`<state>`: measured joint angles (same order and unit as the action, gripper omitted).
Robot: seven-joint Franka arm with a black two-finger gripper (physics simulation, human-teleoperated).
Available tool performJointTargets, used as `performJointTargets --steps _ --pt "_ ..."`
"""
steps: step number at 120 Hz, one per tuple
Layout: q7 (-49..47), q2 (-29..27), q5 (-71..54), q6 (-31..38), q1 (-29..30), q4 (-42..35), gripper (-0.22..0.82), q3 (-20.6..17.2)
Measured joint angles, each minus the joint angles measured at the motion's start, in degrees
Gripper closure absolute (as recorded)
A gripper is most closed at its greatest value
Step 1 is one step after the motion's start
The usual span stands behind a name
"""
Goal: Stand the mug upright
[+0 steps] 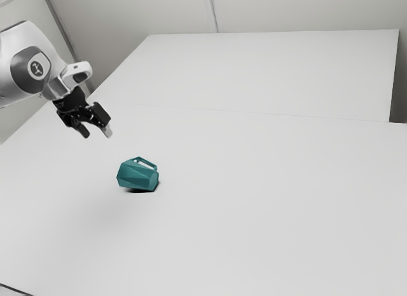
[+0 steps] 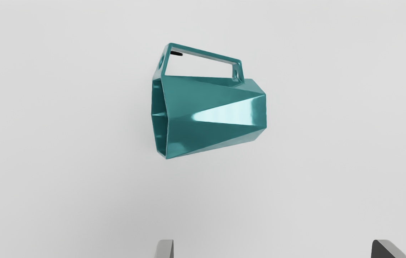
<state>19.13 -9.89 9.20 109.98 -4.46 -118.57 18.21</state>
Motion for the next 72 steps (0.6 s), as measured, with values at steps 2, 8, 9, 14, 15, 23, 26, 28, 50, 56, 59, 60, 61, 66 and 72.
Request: performJointTargets --steps 2,8,9,14,15,23,26,28,50,56,59,60,61,66,72 --pt "0.43 -0.01 0.41 0.47 0.02 -0.41 0.0 0.13" --pt "1.76 -0.19 1.91 1.83 -0.05 -1.98 0.0 0.83" --pt "1.99 -0.31 2.14 2.07 -0.04 -2.32 0.0 0.94" --pt "3.07 -0.92 3.13 3.21 0.03 -3.76 0.0 1.31" --pt "3.28 -1.01 3.29 3.43 0.02 -4.02 0.0 1.38" --pt "5.01 -1.51 4.48 5.41 0.01 -6.06 0.0 2.36" --pt "5.73 -1.72 5.09 6.12 0.04 -6.82 0.0 2.81" --pt "6.23 -1.82 5.51 6.57 0.11 -7.23 0.0 3.07" --pt "12.41 -2.09 10.26 10.76 0.38 -11.0 0.0 7.42" --pt "14.79 -2.06 13.21 11.78 0.55 -12.34 0.0 8.98" --pt "15.98 -2.05 14.52 12.23 0.58 -12.92 0.0 9.48" --pt "16.37 -2.04 14.91 12.37 0.58 -13.07 0.0 9.62" --pt "16.75 -2.04 15.27 12.5 0.57 -13.21 0.0 9.76" --pt "18.74 -1.95 16.99 13.17 0.71 -13.6 0.0 10.27" --pt "21.32 -1.25 19.6 13.9 1.34 -13.76 0.0 10.53"
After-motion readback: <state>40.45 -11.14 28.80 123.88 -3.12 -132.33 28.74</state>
